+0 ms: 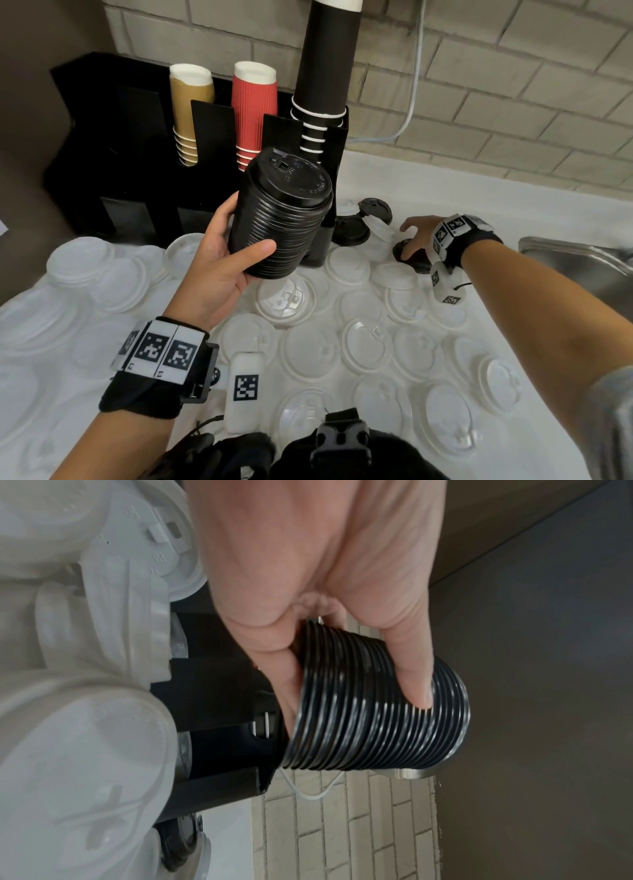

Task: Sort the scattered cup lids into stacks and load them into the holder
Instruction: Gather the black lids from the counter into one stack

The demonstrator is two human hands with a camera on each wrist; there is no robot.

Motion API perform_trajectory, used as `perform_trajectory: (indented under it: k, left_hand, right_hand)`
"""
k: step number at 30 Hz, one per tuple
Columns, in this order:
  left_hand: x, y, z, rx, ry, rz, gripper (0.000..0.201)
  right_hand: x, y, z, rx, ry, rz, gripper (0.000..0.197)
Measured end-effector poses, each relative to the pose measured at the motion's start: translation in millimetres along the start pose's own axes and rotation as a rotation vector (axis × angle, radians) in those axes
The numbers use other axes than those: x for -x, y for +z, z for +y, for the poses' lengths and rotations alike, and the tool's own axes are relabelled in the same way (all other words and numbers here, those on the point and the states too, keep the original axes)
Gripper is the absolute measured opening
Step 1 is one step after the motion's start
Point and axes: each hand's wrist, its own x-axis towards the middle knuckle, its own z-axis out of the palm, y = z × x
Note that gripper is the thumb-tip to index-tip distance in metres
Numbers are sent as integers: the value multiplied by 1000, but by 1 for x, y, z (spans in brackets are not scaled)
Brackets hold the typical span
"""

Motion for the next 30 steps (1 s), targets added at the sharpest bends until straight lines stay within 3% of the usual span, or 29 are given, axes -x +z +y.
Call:
perform_trajectory:
  k: [5, 9, 11, 17, 23, 28, 30]
  left_hand:
    - [2, 4, 3, 1, 13, -33, 68]
    - [5, 8, 4, 1, 10, -46, 73]
    - [6, 9, 5, -1, 11, -48, 74]
    - [7, 9, 7, 1, 16, -46, 75]
    - [8, 12, 6, 8, 10, -51, 78]
    - [14, 15, 2, -1, -16, -39, 83]
    - [14, 15, 2, 6, -19, -31, 82]
  right_hand:
    - [8, -3, 3, -35, -76, 104, 73]
    - [20, -3, 1, 124, -73, -124, 83]
    - [20, 5, 0, 147, -95, -155, 88]
    - [26, 19, 8, 50, -185, 23, 76]
    - [61, -18, 1, -264, -203, 205, 57]
    - [125, -55, -35, -823, -601, 228, 56]
    - [157, -64, -53, -925, -804, 263, 58]
